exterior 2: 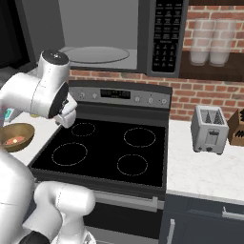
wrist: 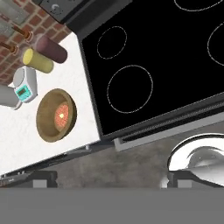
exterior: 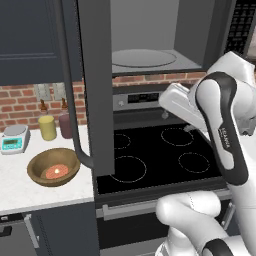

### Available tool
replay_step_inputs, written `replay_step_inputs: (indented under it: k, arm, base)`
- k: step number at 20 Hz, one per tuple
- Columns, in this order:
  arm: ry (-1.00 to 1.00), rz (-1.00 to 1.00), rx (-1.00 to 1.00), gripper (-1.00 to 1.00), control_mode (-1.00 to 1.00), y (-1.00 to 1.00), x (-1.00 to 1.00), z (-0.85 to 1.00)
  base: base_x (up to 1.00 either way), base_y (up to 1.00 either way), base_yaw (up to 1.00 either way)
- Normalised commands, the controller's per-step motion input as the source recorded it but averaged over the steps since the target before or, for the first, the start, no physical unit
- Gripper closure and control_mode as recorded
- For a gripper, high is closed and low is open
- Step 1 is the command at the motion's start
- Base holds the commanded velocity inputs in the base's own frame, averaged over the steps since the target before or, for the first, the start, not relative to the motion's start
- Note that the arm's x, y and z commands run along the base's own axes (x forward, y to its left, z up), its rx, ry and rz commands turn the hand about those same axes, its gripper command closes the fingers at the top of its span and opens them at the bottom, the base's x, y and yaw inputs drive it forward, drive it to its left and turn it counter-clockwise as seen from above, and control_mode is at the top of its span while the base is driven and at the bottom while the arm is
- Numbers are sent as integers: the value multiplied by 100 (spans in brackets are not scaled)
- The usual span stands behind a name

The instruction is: Open the microwave, place the bowl with waffle inside the microwave, then close the microwave door and turn it on.

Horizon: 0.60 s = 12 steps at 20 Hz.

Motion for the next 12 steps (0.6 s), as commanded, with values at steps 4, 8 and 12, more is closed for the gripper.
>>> replay_step_inputs:
  k: [4,8,12]
  arm:
    - [6,6,8,-100,-100,11,80,-15]
    - [10,13,12,-100,-100,4,67,-8]
    - [15,15,10,-100,-100,7,49,-16]
  base:
    - [0,0,0]
    - [0,0,0]
    - [0,0,0]
